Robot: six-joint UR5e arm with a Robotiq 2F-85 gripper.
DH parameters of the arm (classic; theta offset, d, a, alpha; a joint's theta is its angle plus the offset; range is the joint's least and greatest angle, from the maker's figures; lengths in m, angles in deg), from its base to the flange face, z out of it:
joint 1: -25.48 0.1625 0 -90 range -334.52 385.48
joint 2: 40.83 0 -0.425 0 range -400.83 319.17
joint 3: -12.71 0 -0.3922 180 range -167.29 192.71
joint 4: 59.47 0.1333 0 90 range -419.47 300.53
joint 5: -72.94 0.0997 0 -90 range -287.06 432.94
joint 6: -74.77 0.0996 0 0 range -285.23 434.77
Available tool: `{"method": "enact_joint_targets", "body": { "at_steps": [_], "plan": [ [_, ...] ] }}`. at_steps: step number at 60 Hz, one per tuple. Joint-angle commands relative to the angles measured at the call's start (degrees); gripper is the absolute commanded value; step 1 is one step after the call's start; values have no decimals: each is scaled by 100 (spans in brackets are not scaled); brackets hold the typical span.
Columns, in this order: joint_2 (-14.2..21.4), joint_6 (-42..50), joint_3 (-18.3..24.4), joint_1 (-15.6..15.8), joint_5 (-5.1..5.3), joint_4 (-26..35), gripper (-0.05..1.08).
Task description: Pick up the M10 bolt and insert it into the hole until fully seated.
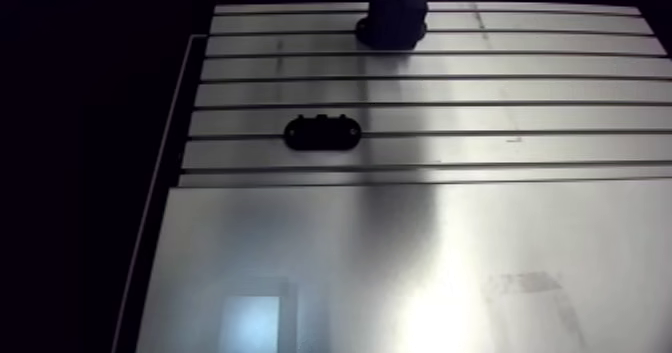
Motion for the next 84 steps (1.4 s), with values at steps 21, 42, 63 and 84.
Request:
{"method": "enact_joint_targets", "body": {
  "at_steps": [21, 42, 63, 84],
  "plan": [
    [-8, -4, 90, -9, 7, 9, 108],
    [-8, -4, 81, 0, 24, 18, 108],
    [-8, -4, 56, -9, 17, 26, 108],
    [-8, -4, 37, -9, 7, 18, 108]
  ]
}}
